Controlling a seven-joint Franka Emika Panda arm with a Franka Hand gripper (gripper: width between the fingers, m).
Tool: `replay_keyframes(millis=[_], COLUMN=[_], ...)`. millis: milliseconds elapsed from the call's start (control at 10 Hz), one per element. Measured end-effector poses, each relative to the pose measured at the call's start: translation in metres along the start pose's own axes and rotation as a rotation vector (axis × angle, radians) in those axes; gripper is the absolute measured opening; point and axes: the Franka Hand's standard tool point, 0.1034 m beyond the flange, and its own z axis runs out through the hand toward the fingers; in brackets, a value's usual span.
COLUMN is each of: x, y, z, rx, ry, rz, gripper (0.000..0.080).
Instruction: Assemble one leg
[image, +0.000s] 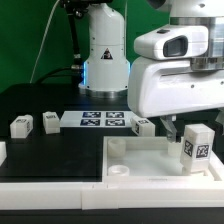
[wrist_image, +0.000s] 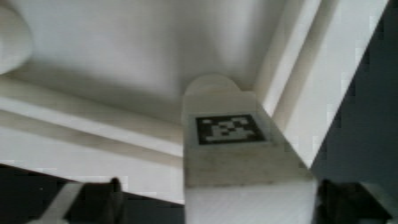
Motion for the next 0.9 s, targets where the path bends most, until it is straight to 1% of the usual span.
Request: replay_keyframes(millis=[100,200,500,600,700,900], x=[0.0000,0.0000,-0.0001,-0.0003,0.0000,0.0016], y=[0.0000,-0.0001,-0.0002,-0.0016,-0.0026,-0.0048], z=[0.0001,0.0001,0.0002,0.0009,0.0012,0.0016], rx=[0.000,0.000,0.001,0.015,0.017,0.027], ry=[0.000,0.000,0.000,0.004,0.008,0.018], rz=[0.000,0.000,0.015,0.204,0.364,0.582], gripper=[0.0340,0.0291,0.0291,0.0291,0.0291,0.0292])
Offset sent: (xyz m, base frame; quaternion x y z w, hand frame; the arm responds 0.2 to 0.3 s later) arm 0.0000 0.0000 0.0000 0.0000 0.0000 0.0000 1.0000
